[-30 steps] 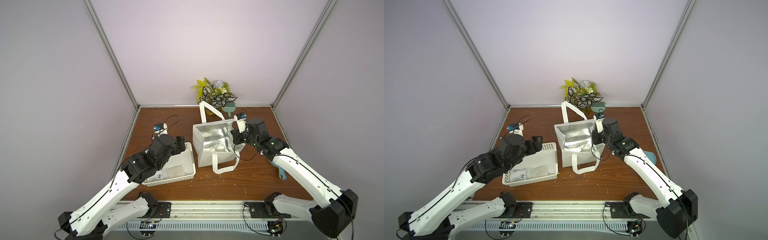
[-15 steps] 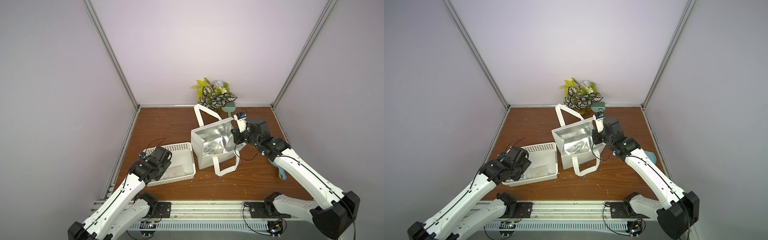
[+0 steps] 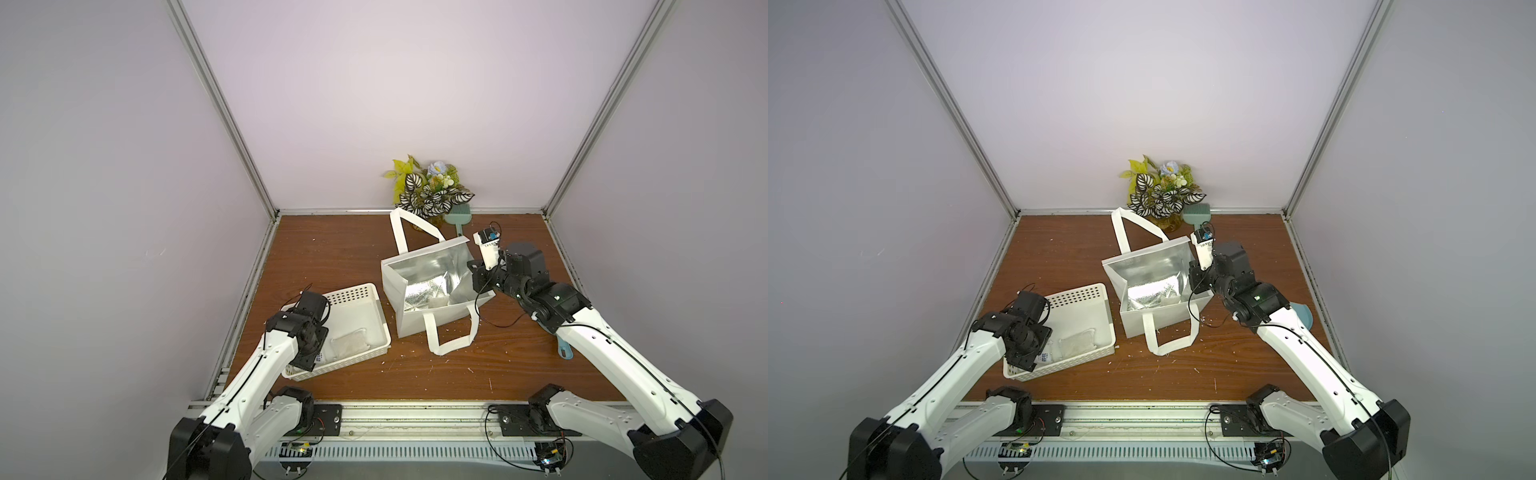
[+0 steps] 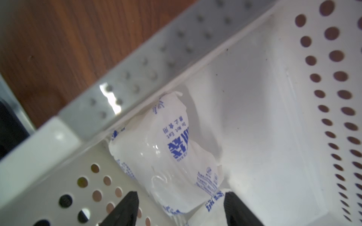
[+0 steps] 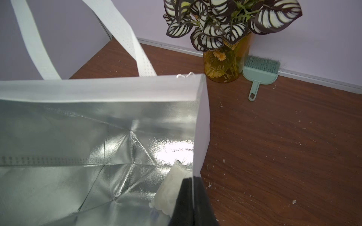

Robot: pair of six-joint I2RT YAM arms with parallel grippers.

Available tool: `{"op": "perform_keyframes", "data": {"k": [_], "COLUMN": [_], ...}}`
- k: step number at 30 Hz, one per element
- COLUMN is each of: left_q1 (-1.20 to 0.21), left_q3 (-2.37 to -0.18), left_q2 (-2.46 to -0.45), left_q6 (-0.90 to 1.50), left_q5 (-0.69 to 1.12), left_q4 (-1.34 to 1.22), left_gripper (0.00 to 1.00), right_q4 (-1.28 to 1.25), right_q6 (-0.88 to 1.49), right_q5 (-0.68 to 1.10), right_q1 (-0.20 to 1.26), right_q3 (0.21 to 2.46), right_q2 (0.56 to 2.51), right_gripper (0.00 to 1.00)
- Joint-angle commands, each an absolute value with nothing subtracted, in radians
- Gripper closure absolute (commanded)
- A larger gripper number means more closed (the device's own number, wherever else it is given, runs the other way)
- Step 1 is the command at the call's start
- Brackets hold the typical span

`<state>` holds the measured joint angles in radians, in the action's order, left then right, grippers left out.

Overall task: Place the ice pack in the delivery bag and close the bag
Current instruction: Pick up the ice pack from the bin.

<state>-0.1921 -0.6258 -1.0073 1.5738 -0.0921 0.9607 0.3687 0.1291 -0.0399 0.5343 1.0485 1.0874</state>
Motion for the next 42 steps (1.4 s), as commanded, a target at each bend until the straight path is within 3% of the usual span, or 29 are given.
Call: {"op": "perform_keyframes", "data": {"k": [1, 9, 16, 21, 23, 25, 34, 38, 42], "left_q1": [-0.175, -0.113, -0.087, -0.087, -0.087, -0.087, -0.087, -0.098, -0.218], "left_q3": [-0.645, -0.576, -0.493, -0.514, -0.546, -0.579, -0.686, -0.798, -0.974], "left_q2": [-1.041, -1.124, -1.161, -1.180, -1.172, -1.160, -1.032, -0.982, -0.972], "left_q6": [1.576, 1.542, 1.511, 1.470, 1.415, 1.363, 1.120, 0.895, 0.671], "left_q5": [-0.095, -0.142, -0.110, -0.111, -0.128, -0.137, -0.149, -0.116, -0.149], "left_q4": [1.000, 0.897, 0.712, 0.678, 0.678, 0.678, 0.670, 0.629, 0.595], "left_gripper": [0.27, 0.24, 0.30, 0.47, 0.62, 0.65, 0.71, 0.76, 0.75], "right_q4": [0.307, 0.309, 0.309, 0.316, 0.319, 0.320, 0.313, 0.309, 0.311], "right_q6": [0.114, 0.109, 0.109, 0.107, 0.107, 0.107, 0.113, 0.122, 0.136], "right_q5": [-0.064, -0.076, -0.069, -0.075, -0.078, -0.081, -0.093, -0.091, -0.075], "right_q1": [0.532, 0.528, 0.525, 0.525, 0.525, 0.524, 0.517, 0.499, 0.483], "right_q3": [1.057, 1.060, 1.072, 1.078, 1.080, 1.080, 1.074, 1.072, 1.081], "right_q2": [1.058, 1.061, 1.079, 1.085, 1.089, 1.093, 1.122, 1.135, 1.148], "right_gripper": [0.95, 0.95, 0.95, 0.95, 0.95, 0.95, 0.95, 0.96, 0.96]}}
